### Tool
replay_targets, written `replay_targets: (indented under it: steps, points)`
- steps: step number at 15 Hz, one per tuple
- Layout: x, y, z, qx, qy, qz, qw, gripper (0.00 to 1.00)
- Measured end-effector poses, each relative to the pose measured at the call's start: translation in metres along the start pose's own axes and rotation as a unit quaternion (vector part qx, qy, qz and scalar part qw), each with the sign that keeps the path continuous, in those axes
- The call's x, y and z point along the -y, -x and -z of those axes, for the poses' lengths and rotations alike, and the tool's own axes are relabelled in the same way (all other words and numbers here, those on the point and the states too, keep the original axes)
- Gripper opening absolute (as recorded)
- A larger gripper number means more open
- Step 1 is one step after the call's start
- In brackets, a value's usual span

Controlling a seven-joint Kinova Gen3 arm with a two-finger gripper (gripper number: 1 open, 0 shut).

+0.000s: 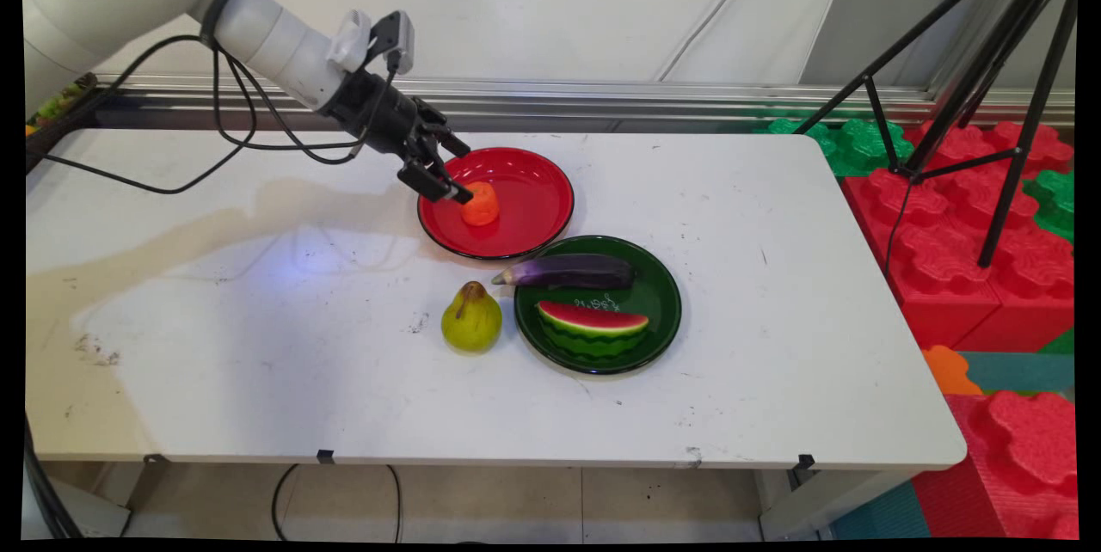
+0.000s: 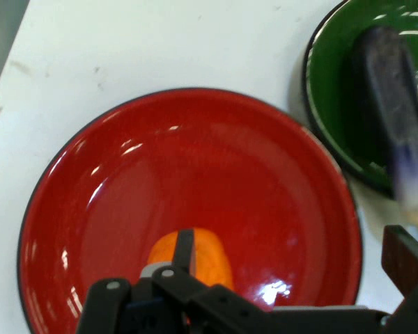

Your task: Pick up the eggplant from the green plate

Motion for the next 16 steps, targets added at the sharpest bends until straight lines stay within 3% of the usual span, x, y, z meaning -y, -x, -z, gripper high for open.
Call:
replay_targets:
  steps: [8, 16]
  points:
    - [-0.039, -0.029, 0.008, -0.023, 0.028, -0.011, 0.9993, 1.00]
    - [-0.066, -0.055, -0.032, -0.022, 0.052, -0.007, 0.9984, 1.00]
